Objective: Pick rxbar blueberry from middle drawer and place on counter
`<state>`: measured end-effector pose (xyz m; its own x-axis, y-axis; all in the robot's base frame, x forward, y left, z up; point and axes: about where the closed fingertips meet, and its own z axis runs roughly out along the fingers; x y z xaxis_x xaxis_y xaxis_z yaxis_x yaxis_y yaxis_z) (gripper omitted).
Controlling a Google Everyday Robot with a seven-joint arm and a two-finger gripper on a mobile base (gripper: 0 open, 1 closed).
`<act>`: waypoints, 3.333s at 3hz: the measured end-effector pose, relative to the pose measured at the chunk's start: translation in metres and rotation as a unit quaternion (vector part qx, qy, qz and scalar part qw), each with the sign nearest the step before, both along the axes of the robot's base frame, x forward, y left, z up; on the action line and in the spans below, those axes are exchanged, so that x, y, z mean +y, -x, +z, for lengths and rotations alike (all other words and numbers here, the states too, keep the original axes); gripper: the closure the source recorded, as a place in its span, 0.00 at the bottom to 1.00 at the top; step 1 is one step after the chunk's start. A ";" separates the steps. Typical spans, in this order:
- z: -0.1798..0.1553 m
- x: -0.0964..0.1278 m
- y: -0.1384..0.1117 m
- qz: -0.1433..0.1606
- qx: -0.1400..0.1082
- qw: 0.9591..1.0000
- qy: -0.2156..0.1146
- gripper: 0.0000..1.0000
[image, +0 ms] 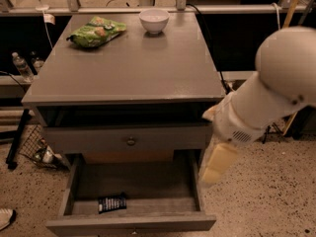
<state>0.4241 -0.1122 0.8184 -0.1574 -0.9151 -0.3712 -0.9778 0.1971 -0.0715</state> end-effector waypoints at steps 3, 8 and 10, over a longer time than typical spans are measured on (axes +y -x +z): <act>-0.075 0.056 0.004 0.012 0.022 0.998 -0.063 0.00; -0.274 0.153 -0.019 -0.016 0.074 0.982 -0.174 0.00; -0.324 0.174 -0.056 0.005 0.050 0.981 -0.187 0.00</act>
Offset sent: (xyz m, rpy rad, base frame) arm -0.0090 0.0370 -0.0388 0.0835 0.0372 0.0129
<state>0.4796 0.0621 0.4940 -0.2018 -0.7195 -0.6645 -0.9782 0.1816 0.1004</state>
